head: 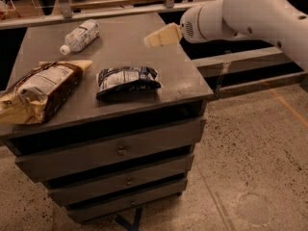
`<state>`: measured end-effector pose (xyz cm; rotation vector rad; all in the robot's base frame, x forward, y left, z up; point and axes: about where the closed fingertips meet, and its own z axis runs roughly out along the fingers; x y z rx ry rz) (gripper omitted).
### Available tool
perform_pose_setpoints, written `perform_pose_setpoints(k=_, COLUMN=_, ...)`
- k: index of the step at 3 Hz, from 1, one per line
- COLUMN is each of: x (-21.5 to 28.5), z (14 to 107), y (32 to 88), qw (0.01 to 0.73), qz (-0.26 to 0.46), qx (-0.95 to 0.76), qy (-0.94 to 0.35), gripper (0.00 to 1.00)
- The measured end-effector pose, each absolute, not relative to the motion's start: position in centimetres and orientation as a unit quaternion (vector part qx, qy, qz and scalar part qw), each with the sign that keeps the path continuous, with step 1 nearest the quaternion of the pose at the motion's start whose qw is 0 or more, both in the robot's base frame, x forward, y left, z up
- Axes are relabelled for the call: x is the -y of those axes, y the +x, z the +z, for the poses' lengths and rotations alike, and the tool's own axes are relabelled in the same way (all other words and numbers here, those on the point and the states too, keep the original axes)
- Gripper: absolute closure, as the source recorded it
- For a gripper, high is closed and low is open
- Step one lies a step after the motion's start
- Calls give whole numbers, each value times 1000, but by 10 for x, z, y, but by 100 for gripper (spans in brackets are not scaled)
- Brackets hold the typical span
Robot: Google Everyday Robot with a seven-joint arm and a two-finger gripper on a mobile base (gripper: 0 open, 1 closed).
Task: Move blue chip bag near brown chip bag
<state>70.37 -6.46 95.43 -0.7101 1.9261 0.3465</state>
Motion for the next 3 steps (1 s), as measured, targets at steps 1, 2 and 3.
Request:
perform_pose_setpoints(k=1, x=86, z=939, y=714, qw=500, qz=97, qx=-821, qy=-258, gripper=0)
perform_pose_setpoints(k=2, x=95, z=936, y=717, qw=495, qz=102, qx=-833, qy=-226, gripper=0)
perform_pose_setpoints(k=3, x=94, z=936, y=717, qw=495, qz=104, qx=-833, qy=-226, gripper=0)
